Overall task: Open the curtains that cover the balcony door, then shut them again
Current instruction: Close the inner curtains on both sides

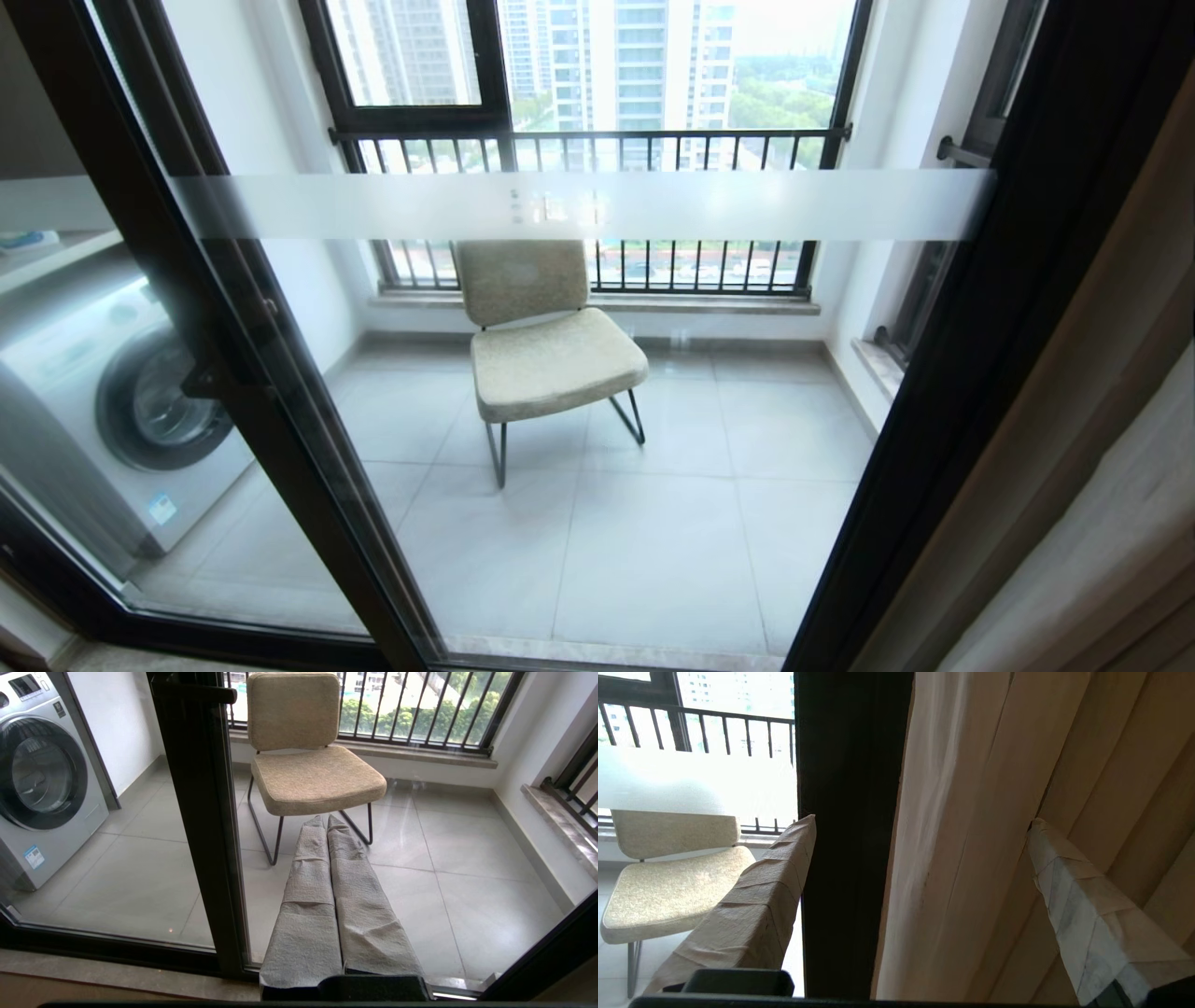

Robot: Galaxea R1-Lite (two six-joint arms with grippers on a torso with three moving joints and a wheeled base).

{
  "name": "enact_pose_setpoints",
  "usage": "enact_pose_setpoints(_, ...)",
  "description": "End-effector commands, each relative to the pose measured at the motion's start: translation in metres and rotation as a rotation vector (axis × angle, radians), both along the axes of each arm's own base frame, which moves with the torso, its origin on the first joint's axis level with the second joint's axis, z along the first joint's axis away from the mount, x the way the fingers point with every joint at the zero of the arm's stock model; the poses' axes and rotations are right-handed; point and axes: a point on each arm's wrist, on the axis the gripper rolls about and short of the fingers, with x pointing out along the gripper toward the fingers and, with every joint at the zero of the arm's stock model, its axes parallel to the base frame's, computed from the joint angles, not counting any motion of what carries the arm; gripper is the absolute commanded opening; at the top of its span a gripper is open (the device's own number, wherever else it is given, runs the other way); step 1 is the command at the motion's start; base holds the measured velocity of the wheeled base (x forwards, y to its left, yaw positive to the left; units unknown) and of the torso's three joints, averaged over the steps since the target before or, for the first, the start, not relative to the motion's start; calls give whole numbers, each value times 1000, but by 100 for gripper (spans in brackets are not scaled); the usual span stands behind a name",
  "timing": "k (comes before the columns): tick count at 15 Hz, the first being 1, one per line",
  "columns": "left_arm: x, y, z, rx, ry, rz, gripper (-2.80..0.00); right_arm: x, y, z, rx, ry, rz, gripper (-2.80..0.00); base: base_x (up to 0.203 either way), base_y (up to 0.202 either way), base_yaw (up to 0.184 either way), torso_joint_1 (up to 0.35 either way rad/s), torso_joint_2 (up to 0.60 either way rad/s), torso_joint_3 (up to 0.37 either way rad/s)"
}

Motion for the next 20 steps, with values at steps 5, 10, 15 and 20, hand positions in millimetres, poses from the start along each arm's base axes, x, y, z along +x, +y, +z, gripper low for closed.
enact_pose_setpoints(5,0,0,0,-1,-1,1,-280,35,-19,12,4,8,2,0,0,0,0,0,0,0)
enact_pose_setpoints(10,0,0,0,-1,-1,1,-280,55,-30,22,-7,-9,3,0,0,0,0,0,0,0)
enact_pose_setpoints(15,0,0,0,-1,-1,1,-280,62,-33,23,-15,-28,3,0,0,0,0,0,0,0)
enact_pose_setpoints(20,0,0,0,-1,-1,1,-280,63,-34,24,-15,-28,4,-280,0,0,0,0,0,0)
